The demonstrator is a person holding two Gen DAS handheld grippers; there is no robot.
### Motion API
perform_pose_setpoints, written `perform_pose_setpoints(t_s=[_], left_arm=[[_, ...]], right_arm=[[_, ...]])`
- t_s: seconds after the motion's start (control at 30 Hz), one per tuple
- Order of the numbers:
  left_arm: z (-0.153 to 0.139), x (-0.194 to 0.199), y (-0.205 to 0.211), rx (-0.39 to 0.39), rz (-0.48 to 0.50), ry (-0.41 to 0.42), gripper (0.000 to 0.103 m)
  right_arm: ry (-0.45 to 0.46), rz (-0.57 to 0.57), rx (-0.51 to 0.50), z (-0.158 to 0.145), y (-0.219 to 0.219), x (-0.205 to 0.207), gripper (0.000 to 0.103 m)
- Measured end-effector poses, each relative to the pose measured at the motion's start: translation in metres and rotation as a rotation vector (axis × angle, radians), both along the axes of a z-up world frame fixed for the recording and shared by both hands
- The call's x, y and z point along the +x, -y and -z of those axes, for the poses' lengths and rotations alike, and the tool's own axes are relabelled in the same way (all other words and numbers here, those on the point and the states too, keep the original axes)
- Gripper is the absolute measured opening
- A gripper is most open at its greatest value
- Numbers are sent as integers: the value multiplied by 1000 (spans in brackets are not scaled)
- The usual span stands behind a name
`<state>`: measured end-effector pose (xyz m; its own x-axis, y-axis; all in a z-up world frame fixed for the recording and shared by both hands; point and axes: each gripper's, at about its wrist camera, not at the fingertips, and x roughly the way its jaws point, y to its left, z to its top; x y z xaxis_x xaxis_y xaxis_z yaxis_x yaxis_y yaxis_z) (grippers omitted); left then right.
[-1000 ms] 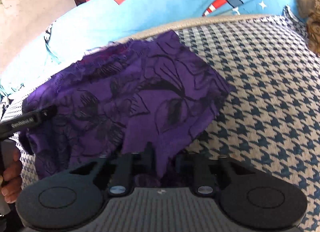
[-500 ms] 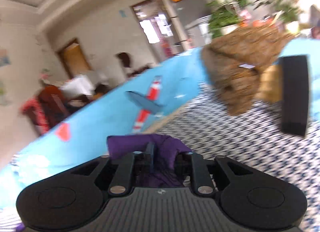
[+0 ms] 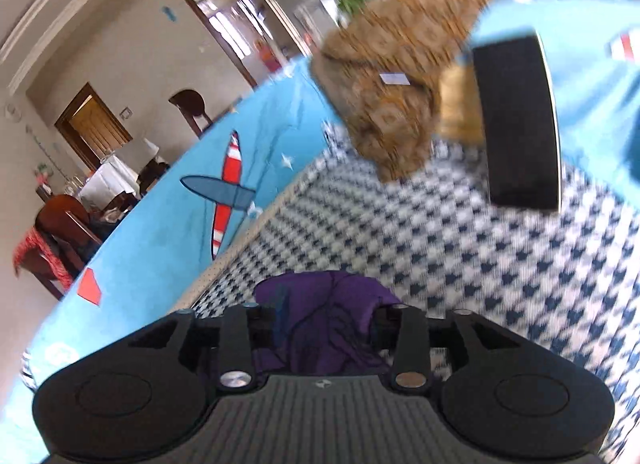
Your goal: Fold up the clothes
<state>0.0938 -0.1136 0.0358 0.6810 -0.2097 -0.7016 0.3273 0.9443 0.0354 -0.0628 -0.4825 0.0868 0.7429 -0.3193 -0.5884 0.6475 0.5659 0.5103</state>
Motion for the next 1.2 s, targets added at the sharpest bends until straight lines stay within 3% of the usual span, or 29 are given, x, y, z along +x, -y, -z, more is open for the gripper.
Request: perform_pose_setpoints(t_s=[0.03, 0.1, 0.2, 0.43, 0.63, 0.7, 0.8, 1.0, 1.2], left_arm=[[2, -2, 2, -2, 12, -10, 103], [7, -9, 11, 20, 43, -13, 103], [12, -22, 24, 54, 91, 4, 103], [15, -55, 40, 71, 163, 42, 103], [9, -79, 28, 27, 162, 40, 103], [7, -84, 23, 9, 156, 38, 103], [5, -91, 16, -9, 141, 35, 103], [5, -97, 6, -27, 112, 10, 103], [8, -94, 2, -35, 92, -5, 103]], right_arm=[[-25, -19, 32, 4, 4, 1, 52], [-156, -64, 29, 13, 5, 10, 52], [-255, -103, -22, 17, 1, 14, 52], [-200, -71, -48, 9, 10, -12, 52], [-164, -65, -296, -15, -11, -31, 53], [-148, -94, -332, -18, -17, -37, 54], [-137, -206, -296, -14, -23, -37, 55], [-236, -362, -340, 3, -43, -14, 64], [-329, -397, -290, 29, -38, 6, 69]])
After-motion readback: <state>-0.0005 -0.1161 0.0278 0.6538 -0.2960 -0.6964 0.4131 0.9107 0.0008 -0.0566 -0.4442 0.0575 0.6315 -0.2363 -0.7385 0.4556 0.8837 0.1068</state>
